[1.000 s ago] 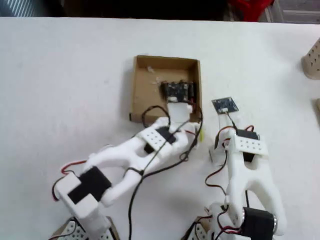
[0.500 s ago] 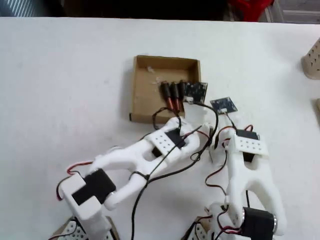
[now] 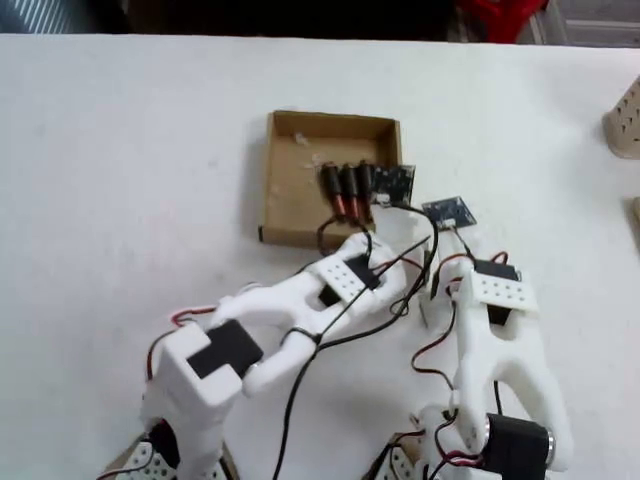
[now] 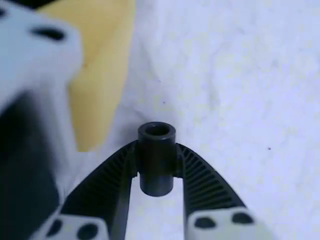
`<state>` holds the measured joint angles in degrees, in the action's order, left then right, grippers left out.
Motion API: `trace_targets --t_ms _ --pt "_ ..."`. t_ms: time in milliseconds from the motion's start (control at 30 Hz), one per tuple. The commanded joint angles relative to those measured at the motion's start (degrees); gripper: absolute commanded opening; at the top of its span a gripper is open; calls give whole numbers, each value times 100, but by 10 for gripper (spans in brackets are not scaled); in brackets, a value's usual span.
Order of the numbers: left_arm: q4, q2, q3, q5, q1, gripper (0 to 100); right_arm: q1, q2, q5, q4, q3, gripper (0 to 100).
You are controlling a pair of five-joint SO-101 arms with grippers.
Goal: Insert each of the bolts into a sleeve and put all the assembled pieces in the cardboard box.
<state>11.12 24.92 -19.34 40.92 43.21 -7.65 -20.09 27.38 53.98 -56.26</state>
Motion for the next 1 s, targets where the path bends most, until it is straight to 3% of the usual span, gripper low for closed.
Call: trace_targets --t_ms 0,167,467,733,967 --pt "-79 -13 202 -62 -22 22 4 -171 62 -75 35 18" --pt "993 -40 246 -9 13 22 13 -171 62 -75 35 18" --pt "1925 -418 -18 352 40 22 13 -171 62 -189 35 18" --pt "1960 -1446 -1345 343 75 22 22 -171 62 -189 26 18" --pt "1960 -1675 -1556 -105 13 22 22 -171 62 -189 -26 18"
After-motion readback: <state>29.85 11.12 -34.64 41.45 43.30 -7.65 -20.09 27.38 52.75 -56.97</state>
